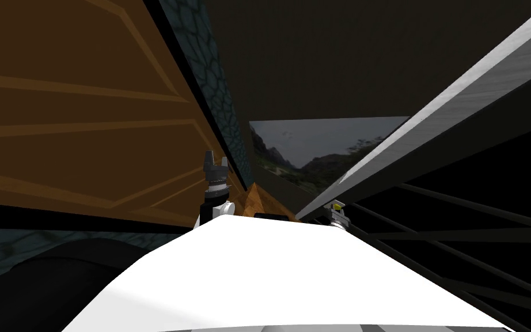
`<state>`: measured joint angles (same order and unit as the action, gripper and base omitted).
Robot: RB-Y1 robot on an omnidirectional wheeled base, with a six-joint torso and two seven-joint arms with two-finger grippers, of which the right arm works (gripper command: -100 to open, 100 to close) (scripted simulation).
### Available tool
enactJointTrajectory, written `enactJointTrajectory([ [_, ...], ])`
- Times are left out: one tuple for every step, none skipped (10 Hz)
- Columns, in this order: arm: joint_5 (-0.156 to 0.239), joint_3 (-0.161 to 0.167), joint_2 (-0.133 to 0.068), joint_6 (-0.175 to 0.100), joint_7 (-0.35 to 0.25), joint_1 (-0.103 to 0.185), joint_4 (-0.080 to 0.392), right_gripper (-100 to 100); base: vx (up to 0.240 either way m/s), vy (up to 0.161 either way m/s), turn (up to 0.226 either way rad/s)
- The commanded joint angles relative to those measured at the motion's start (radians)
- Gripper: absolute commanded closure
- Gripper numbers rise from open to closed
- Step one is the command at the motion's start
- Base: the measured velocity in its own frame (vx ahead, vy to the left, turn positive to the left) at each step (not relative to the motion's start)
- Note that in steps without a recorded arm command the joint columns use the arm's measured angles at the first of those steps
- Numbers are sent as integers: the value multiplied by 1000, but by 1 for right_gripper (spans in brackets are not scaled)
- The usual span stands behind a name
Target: Pull the door open
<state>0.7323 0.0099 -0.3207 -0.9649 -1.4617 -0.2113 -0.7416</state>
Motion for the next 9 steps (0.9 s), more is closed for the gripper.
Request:
enactJointTrajectory([
  [-9,16,-10,0,-15,-7,-10,100,-108,15,47],
  [-11,22,-14,0,-20,-10,-13,100,-190,23,63],
  [-17,33,-21,-1,-30,-15,-20,100,-237,13,71],
  [-24,46,-29,-1,-42,-20,-28,100,-192,20,73],
  [-31,59,-38,-1,-54,-26,-36,100,-173,69,62],
  [-38,72,-46,-1,-66,-32,-43,100,-213,54,61],
  [-44,84,-53,-1,-77,-37,-51,100,-220,32,59],
  [-51,98,-63,-2,-90,-43,-59,100,-223,19,68],
  [-55,105,-67,-2,-96,-46,-63,100,-203,41,55],
])
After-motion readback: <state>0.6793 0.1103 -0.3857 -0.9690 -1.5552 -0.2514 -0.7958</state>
